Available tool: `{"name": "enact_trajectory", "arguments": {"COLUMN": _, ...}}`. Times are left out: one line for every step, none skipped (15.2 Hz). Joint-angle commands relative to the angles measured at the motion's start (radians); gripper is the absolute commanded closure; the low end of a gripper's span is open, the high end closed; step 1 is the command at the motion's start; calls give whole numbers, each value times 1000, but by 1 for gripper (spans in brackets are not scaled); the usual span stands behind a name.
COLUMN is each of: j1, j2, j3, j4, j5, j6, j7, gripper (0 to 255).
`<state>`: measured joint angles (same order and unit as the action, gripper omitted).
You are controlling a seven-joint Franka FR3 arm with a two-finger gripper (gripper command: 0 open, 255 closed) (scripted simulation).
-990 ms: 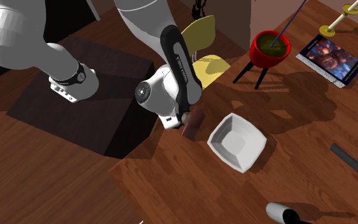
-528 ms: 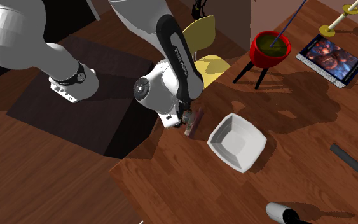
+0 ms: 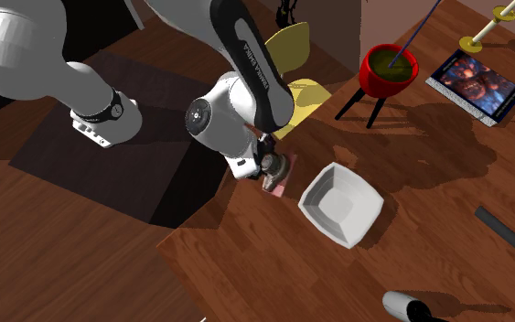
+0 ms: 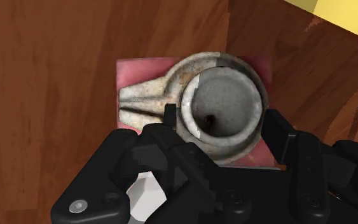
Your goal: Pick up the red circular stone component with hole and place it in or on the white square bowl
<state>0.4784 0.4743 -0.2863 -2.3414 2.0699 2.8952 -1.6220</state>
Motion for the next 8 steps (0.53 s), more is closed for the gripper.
{"name": "enact_trajectory", "arguments": {"j1": -5, "j2": -31, "j3": 8, "j4": -16, "j5": -36, "j6": 15, "j7": 31, "gripper": 255}}
{"name": "enact_trajectory", "arguments": {"j1": -8, "j2": -47, "j3": 12, "j4": -24, "j5": -58, "j6": 23, "j7": 51, "gripper": 255}}
{"name": "enact_trajectory", "arguments": {"j1": -11, "j2": -63, "j3": 17, "j4": -32, "j5": -81, "j6": 31, "j7": 71, "gripper": 255}}
{"name": "enact_trajectory", "arguments": {"j1": -14, "j2": -80, "j3": 21, "j4": -40, "j5": -105, "j6": 38, "j7": 93, "gripper": 255}}
{"name": "enact_trajectory", "arguments": {"j1": -17, "j2": -96, "j3": 26, "j4": -48, "j5": -130, "j6": 46, "j7": 116, "gripper": 255}}
{"name": "enact_trajectory", "arguments": {"j1": -20, "j2": -112, "j3": 30, "j4": -57, "j5": -156, "j6": 53, "j7": 141, "gripper": 255}}
{"name": "enact_trajectory", "arguments": {"j1": -23, "j2": -129, "j3": 34, "j4": -65, "j5": -184, "j6": 60, "j7": 167, "gripper": 255}}
{"name": "enact_trajectory", "arguments": {"j1": -25, "j2": -145, "j3": 38, "j4": -74, "j5": -213, "j6": 66, "j7": 195, "gripper": 255}}
